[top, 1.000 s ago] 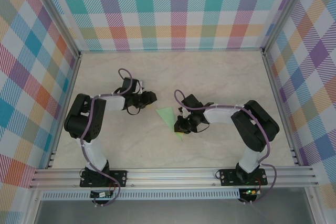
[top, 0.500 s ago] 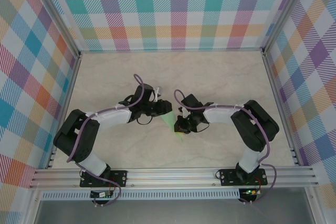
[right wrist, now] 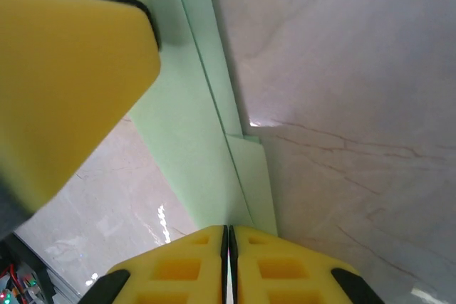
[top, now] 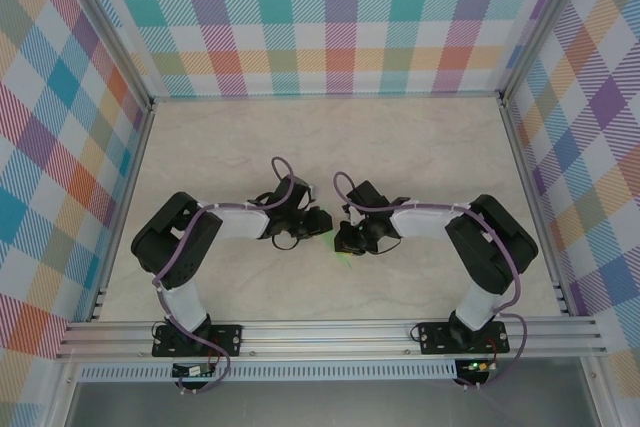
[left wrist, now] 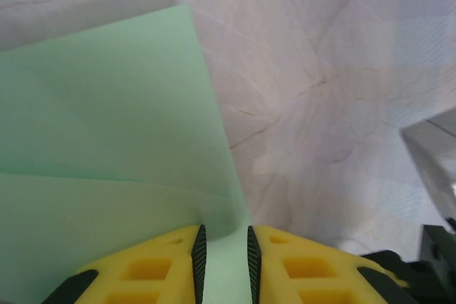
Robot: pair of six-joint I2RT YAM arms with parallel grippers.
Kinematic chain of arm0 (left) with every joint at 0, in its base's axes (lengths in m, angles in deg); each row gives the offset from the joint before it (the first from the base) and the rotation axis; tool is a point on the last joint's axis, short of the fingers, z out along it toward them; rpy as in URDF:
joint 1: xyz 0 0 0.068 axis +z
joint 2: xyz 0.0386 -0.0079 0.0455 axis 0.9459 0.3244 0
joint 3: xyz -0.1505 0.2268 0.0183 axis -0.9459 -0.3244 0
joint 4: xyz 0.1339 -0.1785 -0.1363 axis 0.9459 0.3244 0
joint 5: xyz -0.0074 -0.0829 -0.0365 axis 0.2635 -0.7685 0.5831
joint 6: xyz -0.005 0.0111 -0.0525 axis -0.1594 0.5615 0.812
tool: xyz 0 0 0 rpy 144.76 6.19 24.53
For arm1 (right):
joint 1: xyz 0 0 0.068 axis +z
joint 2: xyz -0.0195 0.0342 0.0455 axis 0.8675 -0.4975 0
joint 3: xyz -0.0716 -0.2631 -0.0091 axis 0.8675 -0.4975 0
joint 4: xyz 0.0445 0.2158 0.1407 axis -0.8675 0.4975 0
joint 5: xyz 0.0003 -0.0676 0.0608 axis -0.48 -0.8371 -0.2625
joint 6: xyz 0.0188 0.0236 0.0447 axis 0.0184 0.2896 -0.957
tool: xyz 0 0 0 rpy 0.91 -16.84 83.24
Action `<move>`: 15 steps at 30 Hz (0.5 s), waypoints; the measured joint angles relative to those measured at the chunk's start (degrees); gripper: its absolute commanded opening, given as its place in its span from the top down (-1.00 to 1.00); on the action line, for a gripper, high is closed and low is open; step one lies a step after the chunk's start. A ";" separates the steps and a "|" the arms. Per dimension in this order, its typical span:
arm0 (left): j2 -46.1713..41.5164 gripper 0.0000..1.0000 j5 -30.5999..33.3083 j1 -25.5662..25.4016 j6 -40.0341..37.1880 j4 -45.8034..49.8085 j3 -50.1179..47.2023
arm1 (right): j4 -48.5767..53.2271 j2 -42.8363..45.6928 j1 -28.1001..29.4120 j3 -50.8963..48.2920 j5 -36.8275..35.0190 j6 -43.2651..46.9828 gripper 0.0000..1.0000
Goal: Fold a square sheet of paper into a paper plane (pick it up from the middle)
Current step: Fold the wing for the fifth time at the center of the table.
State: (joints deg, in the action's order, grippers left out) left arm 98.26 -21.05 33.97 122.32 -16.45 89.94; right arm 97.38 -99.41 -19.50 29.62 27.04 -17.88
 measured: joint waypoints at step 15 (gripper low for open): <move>0.13 0.56 0.72 -0.11 0.48 -1.03 -0.39 | -2.51 -1.16 0.98 -0.44 5.86 0.28 0.71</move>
State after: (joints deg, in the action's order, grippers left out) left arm 98.39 -20.33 33.86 122.80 -17.48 89.55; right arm 94.87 -100.57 -18.52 29.18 32.90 -17.59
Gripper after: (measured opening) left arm 0.220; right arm 0.147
